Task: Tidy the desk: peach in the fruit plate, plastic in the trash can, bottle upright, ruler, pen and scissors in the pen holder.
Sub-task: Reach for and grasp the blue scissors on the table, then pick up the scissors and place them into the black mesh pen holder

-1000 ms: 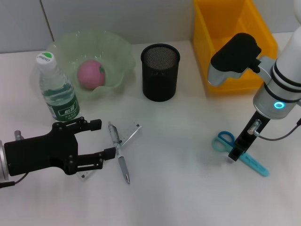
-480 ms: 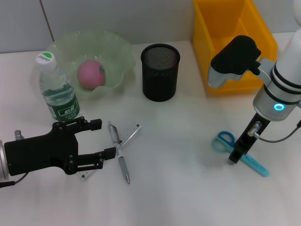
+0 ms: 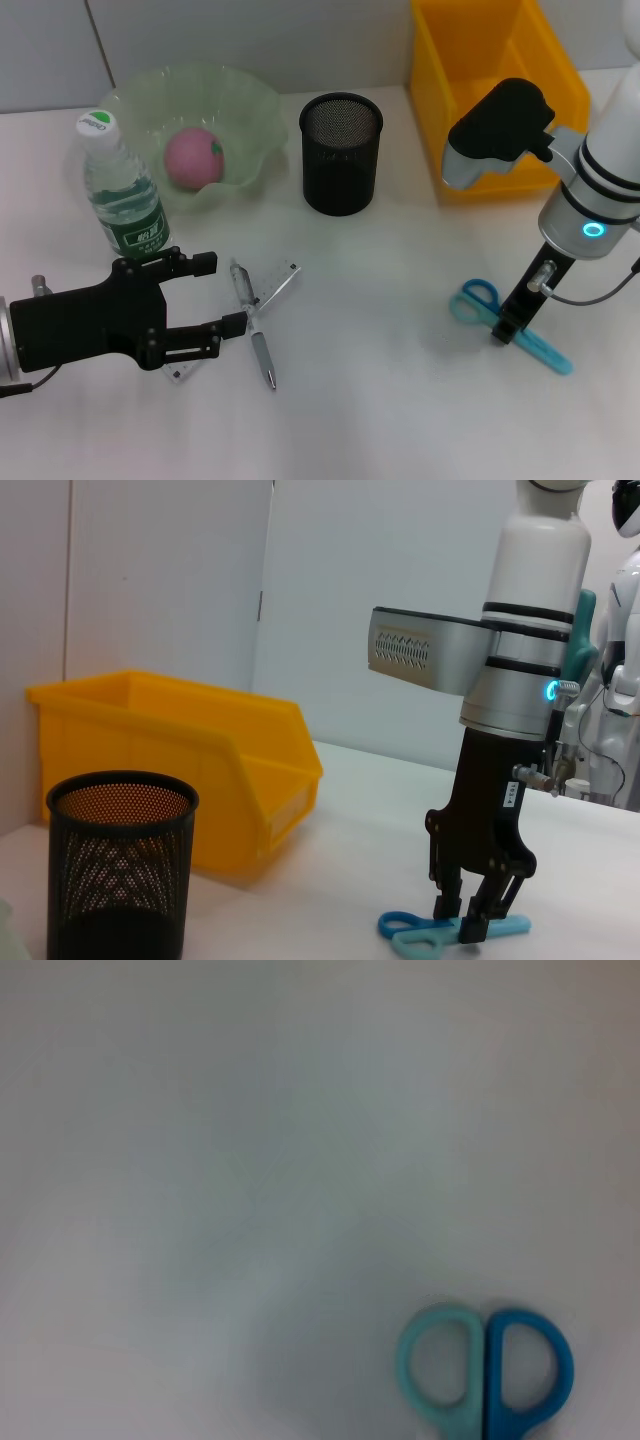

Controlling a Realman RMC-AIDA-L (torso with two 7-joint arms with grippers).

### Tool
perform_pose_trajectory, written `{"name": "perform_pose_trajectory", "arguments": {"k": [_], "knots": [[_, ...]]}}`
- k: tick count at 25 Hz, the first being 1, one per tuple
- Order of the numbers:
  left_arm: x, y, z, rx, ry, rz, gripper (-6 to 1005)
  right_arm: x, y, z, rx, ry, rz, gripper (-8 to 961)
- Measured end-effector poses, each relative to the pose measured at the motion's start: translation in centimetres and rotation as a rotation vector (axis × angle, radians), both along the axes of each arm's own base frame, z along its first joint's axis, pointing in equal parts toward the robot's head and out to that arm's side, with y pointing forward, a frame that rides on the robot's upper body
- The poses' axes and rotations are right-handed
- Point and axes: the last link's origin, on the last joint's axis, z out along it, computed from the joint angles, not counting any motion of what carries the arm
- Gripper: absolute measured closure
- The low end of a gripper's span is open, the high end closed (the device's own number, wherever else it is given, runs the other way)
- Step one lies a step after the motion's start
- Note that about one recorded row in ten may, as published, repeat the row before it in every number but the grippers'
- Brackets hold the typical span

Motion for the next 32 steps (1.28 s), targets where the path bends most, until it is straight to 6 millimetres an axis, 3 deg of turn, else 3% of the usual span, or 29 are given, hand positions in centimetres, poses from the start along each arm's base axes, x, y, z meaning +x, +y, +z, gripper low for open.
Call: {"name": "perform_pose_trajectory", "arguments": {"k": [4, 15, 26, 32], "knots": [[0.0, 0.0, 0.0, 0.000, 0.000, 0.000, 158, 0.1, 0.0, -0.1, -0.006, -0.005, -0.004, 648], [0.1, 0.1, 0.1, 0.001, 0.000, -0.002, 158, -0.7, 0.4, 0.5, 0.023, 0.014, 0.019, 713], [0.0, 0.1, 0.3, 0.003, -0.001, 0.002, 159, -6.7, 1.2, 5.0, 0.142, 0.225, 0.192, 723], [0.1, 0.1, 0.4, 0.006, -0.005, 0.002, 159, -8.7, 1.5, 6.7, 0.208, 0.360, 0.308, 719]]}}
